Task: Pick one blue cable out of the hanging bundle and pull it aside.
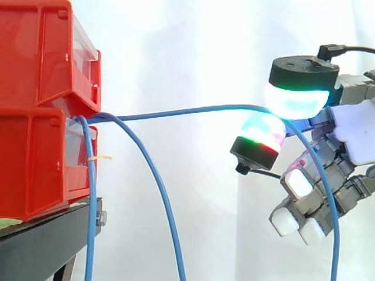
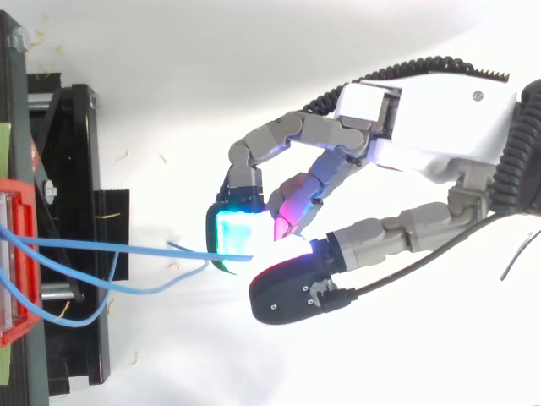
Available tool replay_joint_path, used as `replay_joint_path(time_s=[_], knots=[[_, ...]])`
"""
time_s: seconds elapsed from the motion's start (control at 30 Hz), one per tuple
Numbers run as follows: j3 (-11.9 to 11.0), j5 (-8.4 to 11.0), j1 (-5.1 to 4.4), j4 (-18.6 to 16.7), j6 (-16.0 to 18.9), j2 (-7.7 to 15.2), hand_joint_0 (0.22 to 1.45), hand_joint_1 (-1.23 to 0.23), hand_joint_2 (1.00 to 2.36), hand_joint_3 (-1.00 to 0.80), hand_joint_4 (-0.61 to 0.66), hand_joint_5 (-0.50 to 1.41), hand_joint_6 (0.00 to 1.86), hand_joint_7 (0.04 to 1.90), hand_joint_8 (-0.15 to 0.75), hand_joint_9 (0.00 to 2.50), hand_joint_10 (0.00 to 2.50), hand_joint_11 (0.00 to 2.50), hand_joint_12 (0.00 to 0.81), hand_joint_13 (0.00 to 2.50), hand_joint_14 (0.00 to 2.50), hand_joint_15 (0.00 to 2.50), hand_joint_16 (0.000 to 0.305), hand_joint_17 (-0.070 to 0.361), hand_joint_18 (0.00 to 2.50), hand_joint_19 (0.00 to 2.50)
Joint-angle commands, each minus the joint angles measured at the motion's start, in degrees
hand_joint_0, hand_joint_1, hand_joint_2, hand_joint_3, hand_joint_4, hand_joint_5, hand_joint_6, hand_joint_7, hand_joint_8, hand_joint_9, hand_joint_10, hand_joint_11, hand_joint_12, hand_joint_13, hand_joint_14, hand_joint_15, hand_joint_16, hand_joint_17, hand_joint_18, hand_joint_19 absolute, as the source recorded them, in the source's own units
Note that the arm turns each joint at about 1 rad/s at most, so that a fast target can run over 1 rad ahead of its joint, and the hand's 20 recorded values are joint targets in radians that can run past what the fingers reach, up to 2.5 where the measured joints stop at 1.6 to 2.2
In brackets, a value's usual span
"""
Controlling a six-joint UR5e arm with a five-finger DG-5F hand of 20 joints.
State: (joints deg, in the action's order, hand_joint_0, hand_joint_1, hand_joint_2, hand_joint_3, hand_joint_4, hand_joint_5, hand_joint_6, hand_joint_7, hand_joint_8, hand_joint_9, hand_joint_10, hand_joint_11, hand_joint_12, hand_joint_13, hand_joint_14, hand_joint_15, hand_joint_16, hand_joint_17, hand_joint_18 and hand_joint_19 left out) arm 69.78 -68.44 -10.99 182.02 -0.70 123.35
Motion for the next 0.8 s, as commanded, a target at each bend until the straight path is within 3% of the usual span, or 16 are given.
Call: replay_joint_path(time_s=[0.0,0.77], knots=[[0.0,-0.03,0.01,0.0,0.0,0.0,0.55,-0.81,1.09,0.01,-0.11,-0.02,0.86,1.2,0.362,1.08,0.01,0.3,0.44,0.79,0.01,0.38,0.074,0.167,0.74,0.26],[0.0,0.06,0.01,0.0,0.0,0.0,0.54,-0.81,1.13,-0.01,-0.12,-0.01,0.86,1.19,0.361,1.09,0.01,0.31,0.44,0.79,0.01,0.38,0.075,0.168,0.75,0.26]])
